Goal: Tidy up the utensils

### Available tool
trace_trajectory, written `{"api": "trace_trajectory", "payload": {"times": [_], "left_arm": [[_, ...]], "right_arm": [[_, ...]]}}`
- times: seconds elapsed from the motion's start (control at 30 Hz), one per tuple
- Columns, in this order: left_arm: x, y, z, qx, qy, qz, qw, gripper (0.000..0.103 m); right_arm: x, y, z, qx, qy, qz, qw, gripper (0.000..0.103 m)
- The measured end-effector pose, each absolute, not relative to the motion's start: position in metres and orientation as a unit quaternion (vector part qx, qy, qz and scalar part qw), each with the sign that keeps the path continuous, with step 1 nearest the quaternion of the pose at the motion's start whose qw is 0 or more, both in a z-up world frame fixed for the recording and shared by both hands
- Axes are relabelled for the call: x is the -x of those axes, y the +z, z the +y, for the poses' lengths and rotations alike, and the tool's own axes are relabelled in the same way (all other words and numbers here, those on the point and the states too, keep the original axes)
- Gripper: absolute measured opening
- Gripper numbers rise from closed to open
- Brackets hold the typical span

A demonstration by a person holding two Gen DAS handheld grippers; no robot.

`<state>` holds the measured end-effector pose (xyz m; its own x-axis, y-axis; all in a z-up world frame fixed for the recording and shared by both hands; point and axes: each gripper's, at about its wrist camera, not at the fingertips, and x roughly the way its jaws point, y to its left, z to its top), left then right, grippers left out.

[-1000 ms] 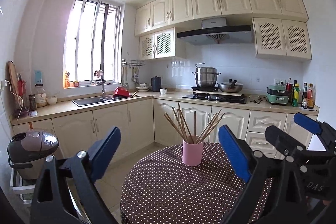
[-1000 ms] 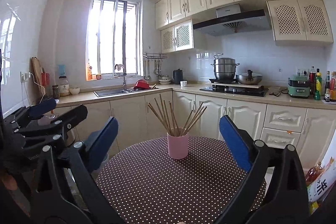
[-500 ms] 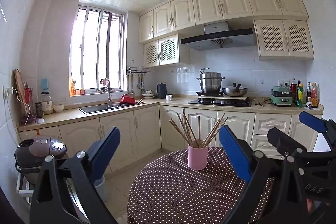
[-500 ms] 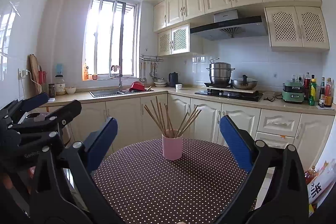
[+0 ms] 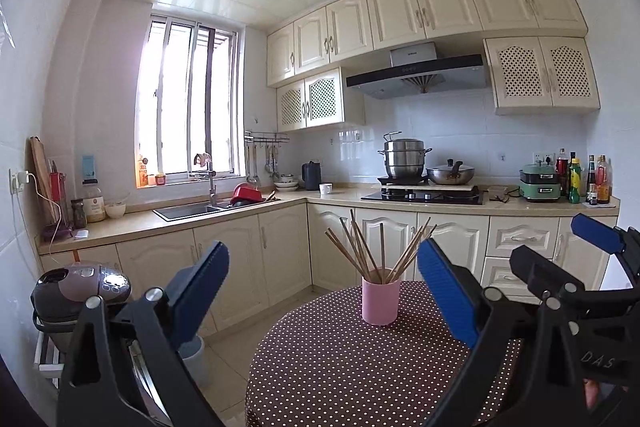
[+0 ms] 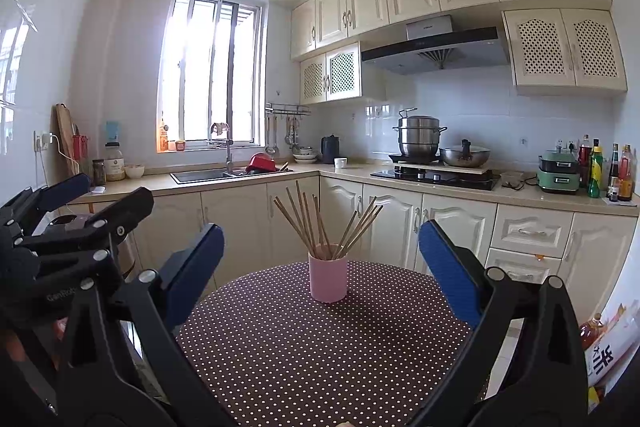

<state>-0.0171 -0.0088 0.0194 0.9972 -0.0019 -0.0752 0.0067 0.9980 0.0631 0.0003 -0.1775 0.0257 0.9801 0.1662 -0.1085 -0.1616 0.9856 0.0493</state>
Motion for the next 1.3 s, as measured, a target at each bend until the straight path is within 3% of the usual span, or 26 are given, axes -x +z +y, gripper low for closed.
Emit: {"api": "trace_trajectory", "payload": {"times": [1.3], "left_arm": [[0.0109,0.0168,-0.0040,-0.033,-0.003,0.044,0.998,0.094]], "right_arm": [[-0.0033,0.0211,-0.1752,-0.027,0.084,0.066,0.994,0.096]]}}
